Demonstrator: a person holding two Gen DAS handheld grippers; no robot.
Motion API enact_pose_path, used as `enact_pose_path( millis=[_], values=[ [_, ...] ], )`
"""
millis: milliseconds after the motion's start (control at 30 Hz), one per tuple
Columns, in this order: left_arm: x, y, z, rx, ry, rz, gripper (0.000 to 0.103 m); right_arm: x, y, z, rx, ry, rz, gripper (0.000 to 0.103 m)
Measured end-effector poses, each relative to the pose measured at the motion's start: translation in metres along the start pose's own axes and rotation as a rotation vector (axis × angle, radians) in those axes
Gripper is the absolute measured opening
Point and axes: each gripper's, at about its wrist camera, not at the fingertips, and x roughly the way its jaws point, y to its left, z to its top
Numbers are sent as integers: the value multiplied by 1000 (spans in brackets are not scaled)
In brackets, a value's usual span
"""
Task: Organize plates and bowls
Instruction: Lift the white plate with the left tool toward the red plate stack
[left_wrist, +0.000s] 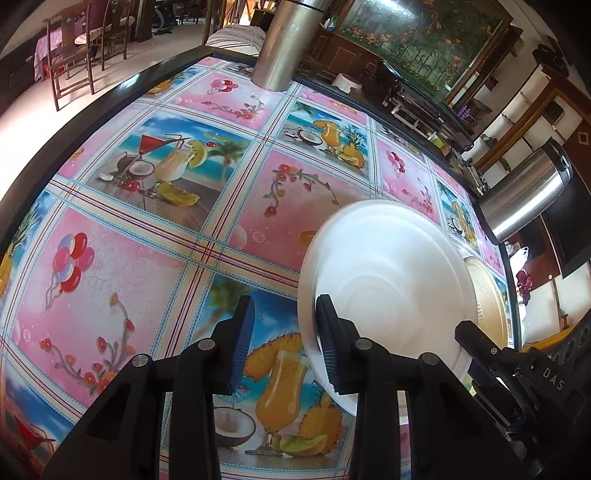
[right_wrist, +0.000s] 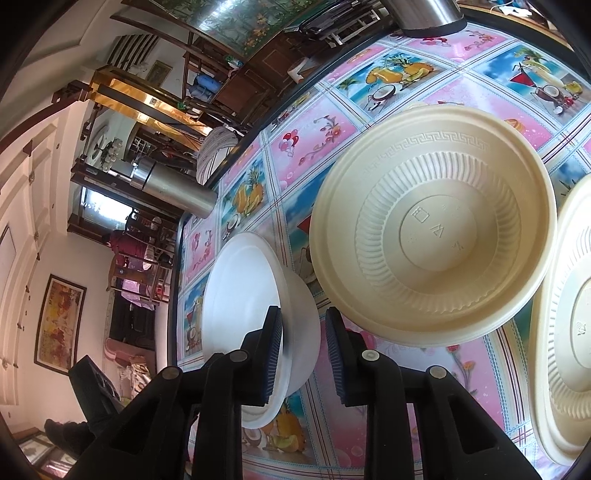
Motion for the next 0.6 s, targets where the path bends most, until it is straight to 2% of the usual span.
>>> enact_pose_path(
  millis=[67,600],
  values=[
    [0,-2,0,10,-3,3,32,2,0,-1,-3,0,-6,16],
    [1,-6,-2,31,-2,7,30,7,0,0,-29,-12,-25,7]
  ],
)
